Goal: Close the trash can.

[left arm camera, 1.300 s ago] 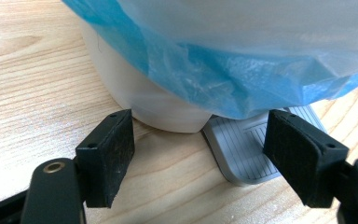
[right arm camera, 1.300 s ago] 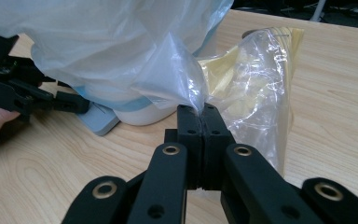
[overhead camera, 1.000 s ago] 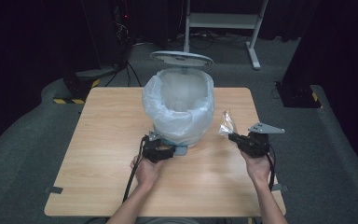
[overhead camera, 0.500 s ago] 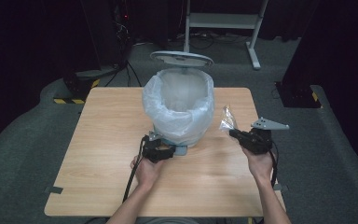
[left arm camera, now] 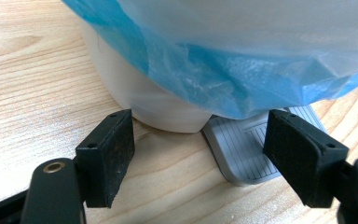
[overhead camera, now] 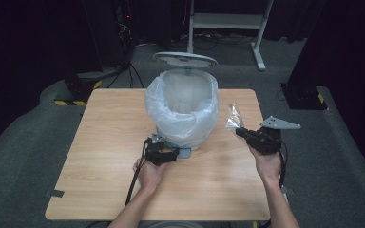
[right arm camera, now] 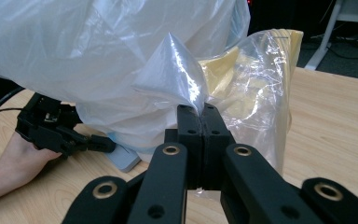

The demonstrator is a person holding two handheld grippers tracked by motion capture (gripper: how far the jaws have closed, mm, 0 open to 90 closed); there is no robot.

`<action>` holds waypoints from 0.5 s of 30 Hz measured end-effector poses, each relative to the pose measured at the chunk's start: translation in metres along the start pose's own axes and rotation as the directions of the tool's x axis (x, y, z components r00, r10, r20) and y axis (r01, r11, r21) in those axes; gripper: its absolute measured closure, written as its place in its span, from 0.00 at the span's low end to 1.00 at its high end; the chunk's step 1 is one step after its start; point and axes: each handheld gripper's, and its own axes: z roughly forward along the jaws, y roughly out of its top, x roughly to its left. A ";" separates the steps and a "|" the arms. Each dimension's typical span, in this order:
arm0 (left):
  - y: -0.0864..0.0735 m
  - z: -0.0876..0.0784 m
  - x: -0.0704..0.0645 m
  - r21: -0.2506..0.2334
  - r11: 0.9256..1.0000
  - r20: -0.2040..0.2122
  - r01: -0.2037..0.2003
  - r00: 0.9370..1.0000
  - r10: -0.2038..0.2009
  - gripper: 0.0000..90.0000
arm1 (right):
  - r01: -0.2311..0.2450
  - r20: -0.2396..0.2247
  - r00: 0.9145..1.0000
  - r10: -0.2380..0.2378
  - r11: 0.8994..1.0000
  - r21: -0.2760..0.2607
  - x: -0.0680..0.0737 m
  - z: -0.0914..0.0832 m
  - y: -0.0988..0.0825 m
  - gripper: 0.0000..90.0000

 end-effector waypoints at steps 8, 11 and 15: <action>0.000 0.000 0.000 0.000 1.000 0.000 0.000 1.000 0.000 0.27 | 0.013 -0.009 1.000 -0.013 1.000 -0.023 0.004 -0.003 0.014 0.99; 0.000 0.000 0.000 0.000 1.000 0.000 0.000 1.000 0.000 0.27 | 0.015 -0.013 1.000 -0.015 0.999 -0.031 0.005 -0.005 0.019 0.99; 0.000 0.000 0.000 -0.001 1.000 0.001 0.001 1.000 -0.001 0.27 | 0.021 -0.022 1.000 -0.022 0.999 -0.039 0.007 -0.007 0.027 0.99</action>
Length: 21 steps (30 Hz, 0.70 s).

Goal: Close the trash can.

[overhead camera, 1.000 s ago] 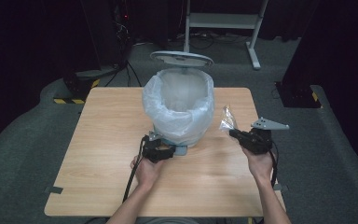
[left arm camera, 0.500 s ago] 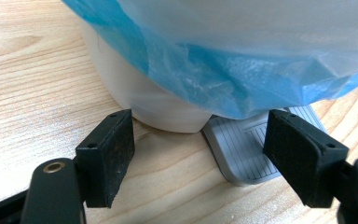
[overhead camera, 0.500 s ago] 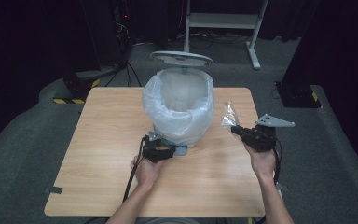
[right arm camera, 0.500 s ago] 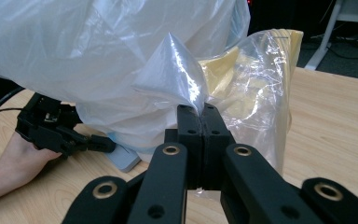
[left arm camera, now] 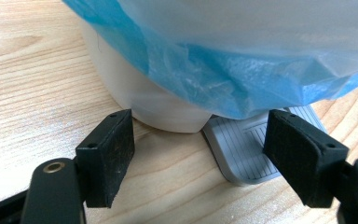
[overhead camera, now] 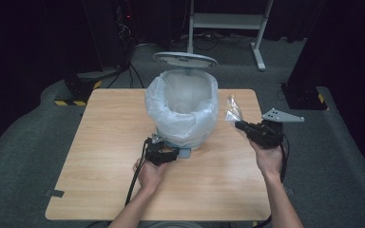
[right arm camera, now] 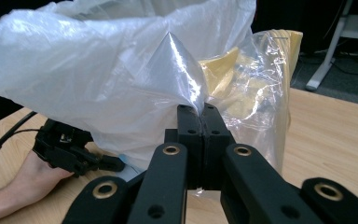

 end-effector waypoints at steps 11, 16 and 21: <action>0.000 0.000 0.000 0.000 1.000 0.001 0.000 1.000 0.000 0.27 | 0.039 -0.004 0.999 -0.039 0.999 -0.007 0.010 0.000 0.022 0.99; 0.000 0.000 0.000 0.000 1.000 0.003 0.004 1.000 -0.004 0.27 | 0.056 -0.007 0.998 -0.056 0.998 -0.011 0.014 0.001 0.029 0.99; 0.000 0.000 0.000 0.000 1.000 0.003 0.004 1.000 -0.004 0.27 | 0.062 -0.020 0.998 -0.062 0.998 -0.017 0.017 0.002 0.037 0.99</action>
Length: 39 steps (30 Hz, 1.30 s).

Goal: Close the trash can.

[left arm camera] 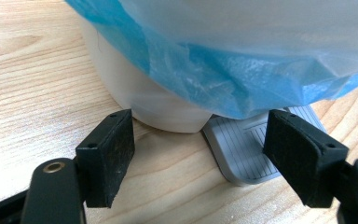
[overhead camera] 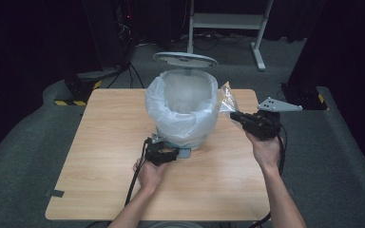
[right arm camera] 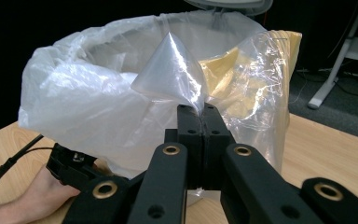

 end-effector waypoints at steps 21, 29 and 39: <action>0.000 0.000 0.000 0.001 1.000 -0.001 -0.001 1.000 0.001 0.27 | 0.020 -0.083 0.996 -0.021 1.000 -0.009 0.010 0.014 0.029 0.99; 0.000 0.000 0.000 0.001 1.000 -0.001 -0.002 1.000 0.002 0.27 | 0.041 -0.113 0.993 -0.040 0.999 0.002 0.017 0.023 0.042 0.99; 0.000 0.000 0.000 0.000 1.000 -0.001 -0.001 1.000 0.001 0.27 | 0.051 -0.153 0.987 -0.047 0.998 0.025 0.024 0.043 0.053 0.99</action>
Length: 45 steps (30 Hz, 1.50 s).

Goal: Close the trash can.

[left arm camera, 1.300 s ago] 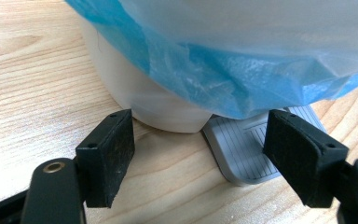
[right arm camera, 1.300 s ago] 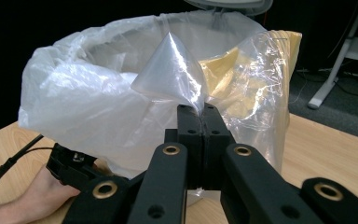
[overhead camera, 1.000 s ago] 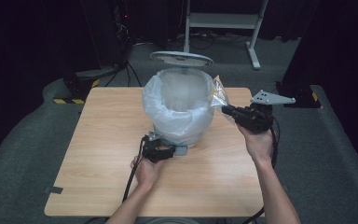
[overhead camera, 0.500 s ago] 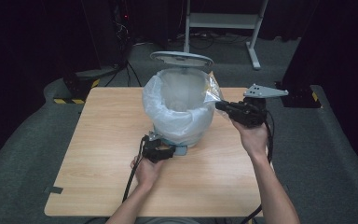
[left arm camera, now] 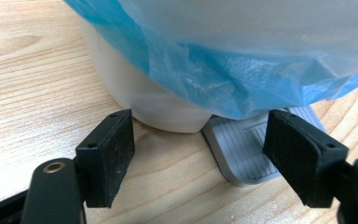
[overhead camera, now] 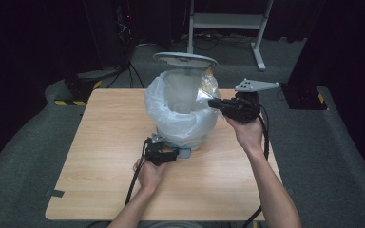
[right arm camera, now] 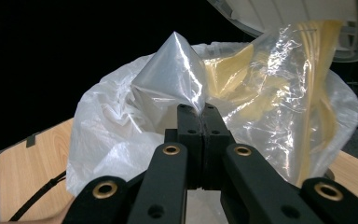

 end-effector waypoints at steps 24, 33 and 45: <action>0.000 0.000 0.000 -0.002 1.000 0.001 0.002 1.000 -0.002 0.27 | 0.027 -0.063 0.998 -0.024 0.998 0.049 0.012 0.041 0.021 0.99; 0.000 0.000 0.000 -0.002 1.000 0.001 0.003 1.000 -0.003 0.27 | 0.018 -0.078 0.997 -0.013 0.998 0.055 0.012 0.052 0.021 0.99; 0.000 0.000 0.000 -0.002 1.000 0.003 0.003 1.000 -0.003 0.27 | -0.016 -0.076 0.997 0.021 0.998 0.067 0.001 0.062 0.021 0.99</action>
